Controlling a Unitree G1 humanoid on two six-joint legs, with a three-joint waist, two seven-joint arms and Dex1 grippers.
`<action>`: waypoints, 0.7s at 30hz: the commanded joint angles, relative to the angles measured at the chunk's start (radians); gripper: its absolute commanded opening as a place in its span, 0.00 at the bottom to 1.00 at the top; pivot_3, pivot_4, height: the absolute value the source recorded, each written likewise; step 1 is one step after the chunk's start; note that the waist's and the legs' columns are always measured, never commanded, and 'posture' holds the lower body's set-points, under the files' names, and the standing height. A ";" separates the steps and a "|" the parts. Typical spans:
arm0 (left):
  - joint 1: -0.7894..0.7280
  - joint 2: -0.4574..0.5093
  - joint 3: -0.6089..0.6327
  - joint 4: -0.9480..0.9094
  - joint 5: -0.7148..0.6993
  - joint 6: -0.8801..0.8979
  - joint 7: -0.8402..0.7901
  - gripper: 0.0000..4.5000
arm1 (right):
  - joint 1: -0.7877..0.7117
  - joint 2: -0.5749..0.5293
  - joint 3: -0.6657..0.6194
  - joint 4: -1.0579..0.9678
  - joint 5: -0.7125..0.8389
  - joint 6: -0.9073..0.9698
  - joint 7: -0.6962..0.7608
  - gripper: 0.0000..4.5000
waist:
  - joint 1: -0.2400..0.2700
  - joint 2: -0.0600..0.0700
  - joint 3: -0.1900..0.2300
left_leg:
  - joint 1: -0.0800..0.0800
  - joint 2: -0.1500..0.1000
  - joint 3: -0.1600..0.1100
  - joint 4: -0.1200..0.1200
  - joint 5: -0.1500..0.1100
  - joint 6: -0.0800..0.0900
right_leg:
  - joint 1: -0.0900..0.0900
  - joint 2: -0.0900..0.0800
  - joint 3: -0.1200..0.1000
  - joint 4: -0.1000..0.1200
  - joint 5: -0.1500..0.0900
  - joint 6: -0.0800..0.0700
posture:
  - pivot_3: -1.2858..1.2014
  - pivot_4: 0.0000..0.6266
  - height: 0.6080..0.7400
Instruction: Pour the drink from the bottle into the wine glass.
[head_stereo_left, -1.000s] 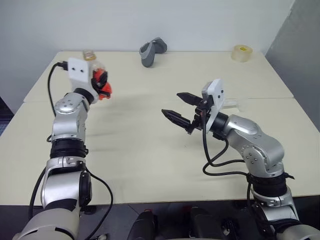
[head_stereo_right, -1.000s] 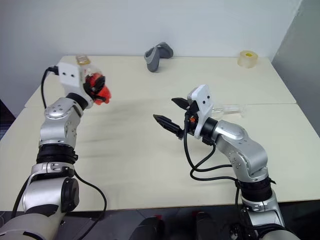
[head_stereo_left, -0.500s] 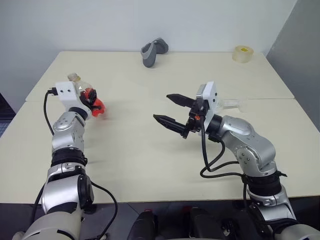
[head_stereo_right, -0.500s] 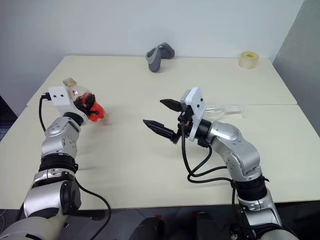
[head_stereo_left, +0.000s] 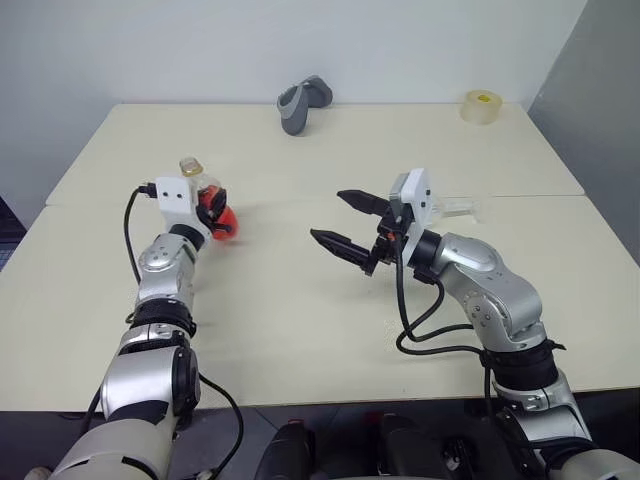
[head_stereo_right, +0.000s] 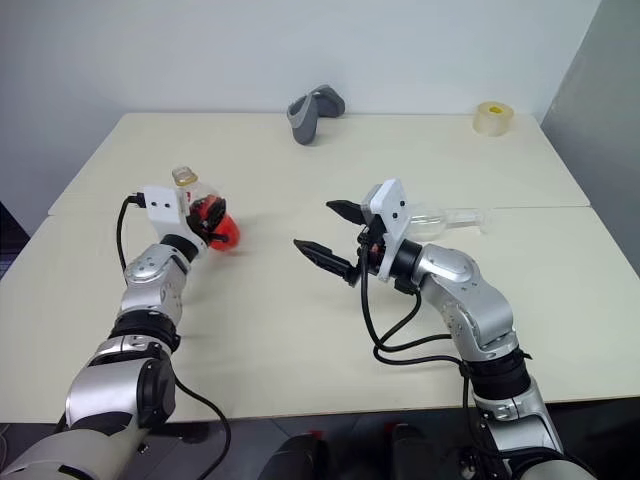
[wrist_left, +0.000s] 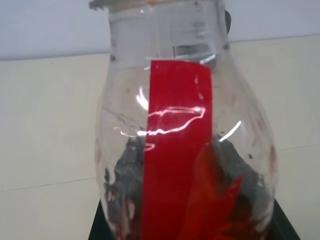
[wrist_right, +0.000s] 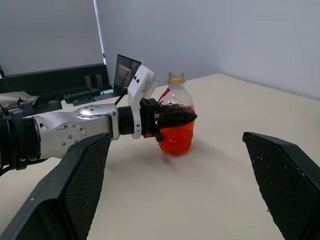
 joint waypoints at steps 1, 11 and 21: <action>-0.016 0.004 -0.002 0.008 0.014 -0.051 0.014 0.24 | -0.020 0.000 -0.017 -0.017 -0.005 -0.028 0.000 1.00 | 0.000 0.000 0.000 | 0.000 0.000 0.000 0.000 0.000 0.000 | 0.000 0.000 0.000 0.000 0.000 0.000 | 0.52 0.24 1.00; 0.027 -0.011 0.002 -0.013 0.007 -0.058 0.024 0.90 | -0.015 -0.012 -0.010 -0.017 -0.015 -0.038 0.008 1.00 | 0.000 0.000 0.000 | 0.000 0.000 0.000 0.000 0.000 0.000 | 0.000 0.000 0.000 0.001 0.000 0.000 | 0.52 0.24 1.00; 0.152 -0.010 0.026 -0.260 -0.035 0.053 0.044 1.00 | -0.017 -0.011 -0.010 -0.002 -0.026 -0.056 0.015 1.00 | -0.001 0.000 0.000 | 0.000 0.000 0.000 0.000 0.000 0.000 | 0.000 0.000 0.001 0.001 0.000 0.000 | 0.52 0.24 1.00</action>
